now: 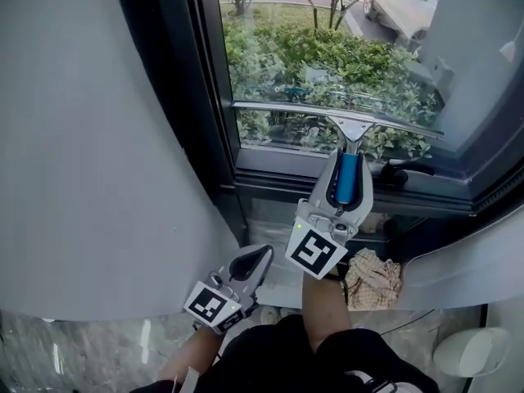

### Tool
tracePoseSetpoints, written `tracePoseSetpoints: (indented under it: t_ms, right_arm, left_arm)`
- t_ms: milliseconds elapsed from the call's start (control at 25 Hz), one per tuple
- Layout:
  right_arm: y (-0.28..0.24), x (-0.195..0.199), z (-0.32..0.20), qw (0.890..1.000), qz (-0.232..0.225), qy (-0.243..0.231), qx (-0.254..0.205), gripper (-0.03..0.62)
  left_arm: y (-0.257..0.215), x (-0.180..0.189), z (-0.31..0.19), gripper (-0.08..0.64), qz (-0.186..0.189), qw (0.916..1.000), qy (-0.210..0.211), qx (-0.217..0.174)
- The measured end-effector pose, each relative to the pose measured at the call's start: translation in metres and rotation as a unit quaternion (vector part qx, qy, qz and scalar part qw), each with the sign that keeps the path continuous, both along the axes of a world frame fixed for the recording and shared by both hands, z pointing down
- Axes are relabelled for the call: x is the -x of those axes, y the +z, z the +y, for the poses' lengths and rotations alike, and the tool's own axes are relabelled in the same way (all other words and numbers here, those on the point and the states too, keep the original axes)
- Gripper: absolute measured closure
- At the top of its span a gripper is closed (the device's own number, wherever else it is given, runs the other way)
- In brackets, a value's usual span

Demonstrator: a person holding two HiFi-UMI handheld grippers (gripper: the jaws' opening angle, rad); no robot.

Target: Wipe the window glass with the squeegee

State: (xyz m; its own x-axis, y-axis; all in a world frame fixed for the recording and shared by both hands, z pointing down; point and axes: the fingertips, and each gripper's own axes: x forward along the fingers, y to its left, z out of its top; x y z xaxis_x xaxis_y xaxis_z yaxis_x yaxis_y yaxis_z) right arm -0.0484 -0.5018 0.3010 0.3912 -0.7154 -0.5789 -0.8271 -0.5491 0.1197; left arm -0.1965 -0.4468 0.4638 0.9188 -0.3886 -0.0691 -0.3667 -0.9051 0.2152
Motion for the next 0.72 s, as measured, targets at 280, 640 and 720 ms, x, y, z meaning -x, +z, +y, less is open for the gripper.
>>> tracePoseSetpoints:
  t_ms: [280,640,720]
  right_arm:
    - [0.008,0.000,-0.001,1.000,0.003,0.004,0.009,0.459]
    - [0.023,0.001,0.000,1.000,-0.006,0.002,0.024,0.459]
    - [0.027,0.001,0.000,1.000,-0.009,0.003,0.030,0.459]
  left_arm:
    - [0.001,0.001,0.000,0.560,-0.001,1.0000,0.000,-0.001]
    - [0.003,0.001,0.004,0.560,-0.004,1.0000,0.001,0.002]
    - [0.005,0.001,0.006,0.560,-0.009,1.0000,0.004,0.000]
